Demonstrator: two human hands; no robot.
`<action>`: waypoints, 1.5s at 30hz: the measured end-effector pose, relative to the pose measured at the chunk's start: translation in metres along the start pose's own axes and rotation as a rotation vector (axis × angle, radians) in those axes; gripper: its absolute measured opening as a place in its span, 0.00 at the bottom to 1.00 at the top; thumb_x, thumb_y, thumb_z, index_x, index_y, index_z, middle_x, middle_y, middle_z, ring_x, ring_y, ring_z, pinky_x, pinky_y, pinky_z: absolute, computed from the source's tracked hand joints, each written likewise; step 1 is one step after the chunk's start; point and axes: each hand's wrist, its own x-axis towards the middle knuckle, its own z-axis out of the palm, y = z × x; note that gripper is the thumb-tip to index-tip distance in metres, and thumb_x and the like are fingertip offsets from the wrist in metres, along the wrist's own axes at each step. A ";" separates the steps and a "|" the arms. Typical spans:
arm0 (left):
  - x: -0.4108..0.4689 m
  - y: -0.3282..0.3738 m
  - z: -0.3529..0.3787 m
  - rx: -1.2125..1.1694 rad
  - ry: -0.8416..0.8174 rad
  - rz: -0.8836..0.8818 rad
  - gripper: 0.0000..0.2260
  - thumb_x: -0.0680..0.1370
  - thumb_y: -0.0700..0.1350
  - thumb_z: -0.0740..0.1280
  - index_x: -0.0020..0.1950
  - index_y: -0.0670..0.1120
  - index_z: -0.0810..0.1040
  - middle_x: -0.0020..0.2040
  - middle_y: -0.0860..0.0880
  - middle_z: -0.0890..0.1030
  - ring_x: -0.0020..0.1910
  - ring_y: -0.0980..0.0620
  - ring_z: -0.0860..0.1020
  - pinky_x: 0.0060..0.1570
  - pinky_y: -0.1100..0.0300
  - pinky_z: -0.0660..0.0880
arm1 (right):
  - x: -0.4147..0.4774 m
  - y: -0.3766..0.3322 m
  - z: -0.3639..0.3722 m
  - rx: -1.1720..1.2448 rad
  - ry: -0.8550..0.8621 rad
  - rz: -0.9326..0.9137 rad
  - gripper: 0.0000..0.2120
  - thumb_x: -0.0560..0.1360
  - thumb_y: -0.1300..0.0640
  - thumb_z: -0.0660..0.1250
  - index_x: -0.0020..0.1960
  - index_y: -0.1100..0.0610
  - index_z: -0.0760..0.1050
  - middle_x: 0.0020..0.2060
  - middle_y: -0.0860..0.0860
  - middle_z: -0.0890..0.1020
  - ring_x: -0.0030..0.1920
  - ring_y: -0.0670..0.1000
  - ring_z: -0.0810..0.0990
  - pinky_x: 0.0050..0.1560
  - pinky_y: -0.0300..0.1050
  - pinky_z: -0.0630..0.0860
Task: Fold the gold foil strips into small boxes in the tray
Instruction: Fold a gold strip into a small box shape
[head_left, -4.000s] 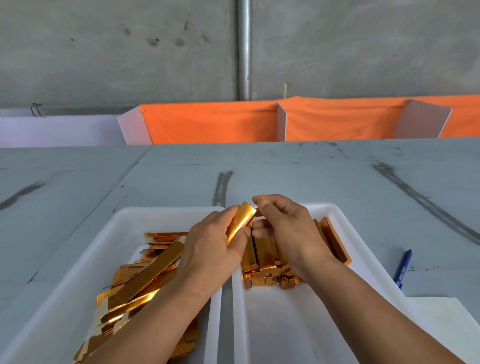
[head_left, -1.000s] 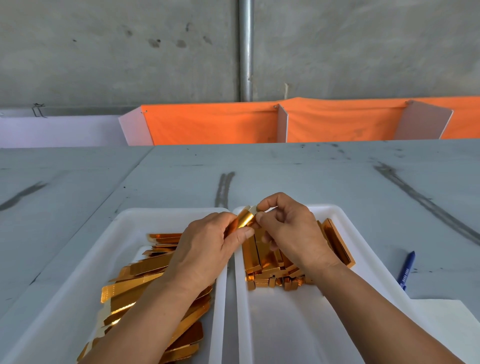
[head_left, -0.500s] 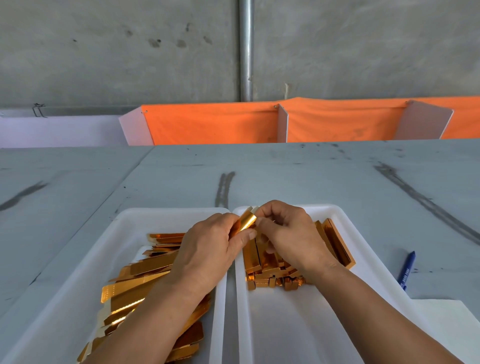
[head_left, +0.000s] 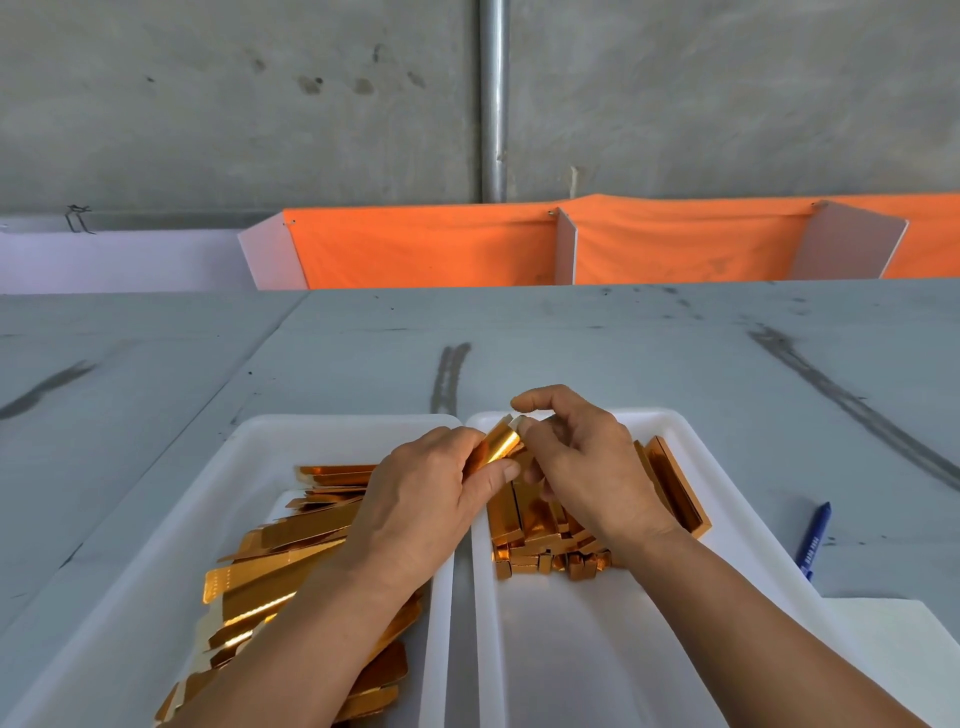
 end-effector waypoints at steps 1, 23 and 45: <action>0.000 0.000 0.000 0.002 -0.003 -0.002 0.17 0.77 0.62 0.59 0.53 0.49 0.75 0.38 0.56 0.71 0.37 0.56 0.70 0.34 0.69 0.61 | 0.000 0.000 0.000 -0.001 -0.002 -0.002 0.08 0.81 0.53 0.64 0.52 0.40 0.77 0.31 0.48 0.82 0.35 0.50 0.82 0.39 0.52 0.83; 0.001 -0.003 0.003 0.016 0.069 -0.025 0.18 0.77 0.61 0.59 0.54 0.49 0.76 0.40 0.55 0.74 0.38 0.55 0.74 0.35 0.70 0.63 | -0.002 -0.003 0.004 0.328 -0.115 0.174 0.09 0.81 0.56 0.65 0.55 0.53 0.84 0.39 0.54 0.86 0.40 0.51 0.84 0.40 0.42 0.81; 0.001 0.002 0.003 0.027 0.074 -0.037 0.20 0.76 0.62 0.56 0.53 0.49 0.76 0.39 0.56 0.73 0.36 0.55 0.73 0.33 0.71 0.62 | -0.003 0.002 0.010 0.306 -0.071 0.107 0.09 0.81 0.54 0.64 0.57 0.44 0.81 0.37 0.48 0.85 0.37 0.50 0.84 0.39 0.42 0.82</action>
